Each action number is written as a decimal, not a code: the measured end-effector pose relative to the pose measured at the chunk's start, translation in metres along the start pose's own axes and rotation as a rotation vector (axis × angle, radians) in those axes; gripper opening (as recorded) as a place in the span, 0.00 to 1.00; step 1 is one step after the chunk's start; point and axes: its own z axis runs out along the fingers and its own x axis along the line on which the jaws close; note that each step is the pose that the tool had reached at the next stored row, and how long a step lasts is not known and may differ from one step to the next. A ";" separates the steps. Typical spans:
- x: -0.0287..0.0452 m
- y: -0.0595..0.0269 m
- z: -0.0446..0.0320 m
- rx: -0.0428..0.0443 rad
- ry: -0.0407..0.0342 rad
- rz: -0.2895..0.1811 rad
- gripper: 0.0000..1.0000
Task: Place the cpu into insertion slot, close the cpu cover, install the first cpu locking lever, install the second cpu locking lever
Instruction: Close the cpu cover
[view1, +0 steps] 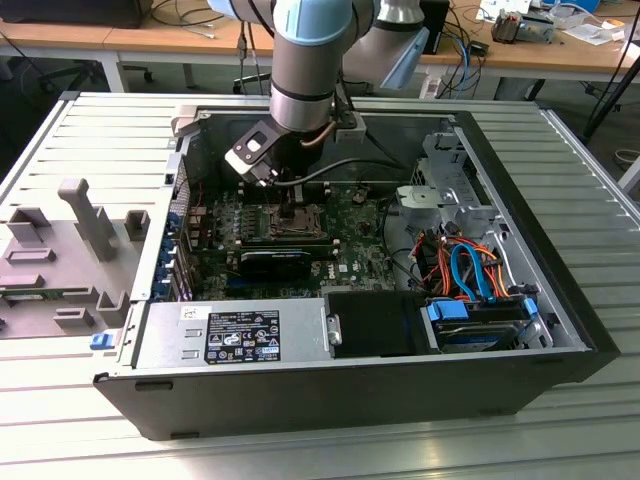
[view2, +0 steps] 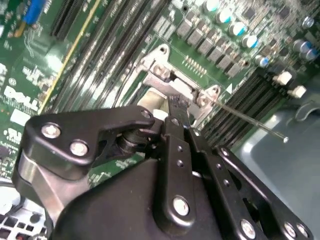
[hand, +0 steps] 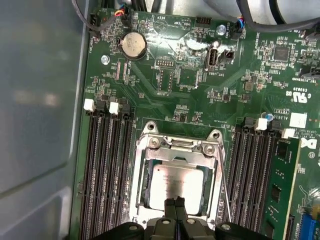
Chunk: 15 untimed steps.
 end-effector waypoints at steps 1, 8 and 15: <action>-0.0013 0.0100 -0.0008 0.0117 0.0015 0.000 0.11; -0.0019 0.0175 -0.0218 0.0219 0.0028 0.000 0.11; -0.0019 0.0175 -0.0222 0.0219 0.0027 0.000 0.11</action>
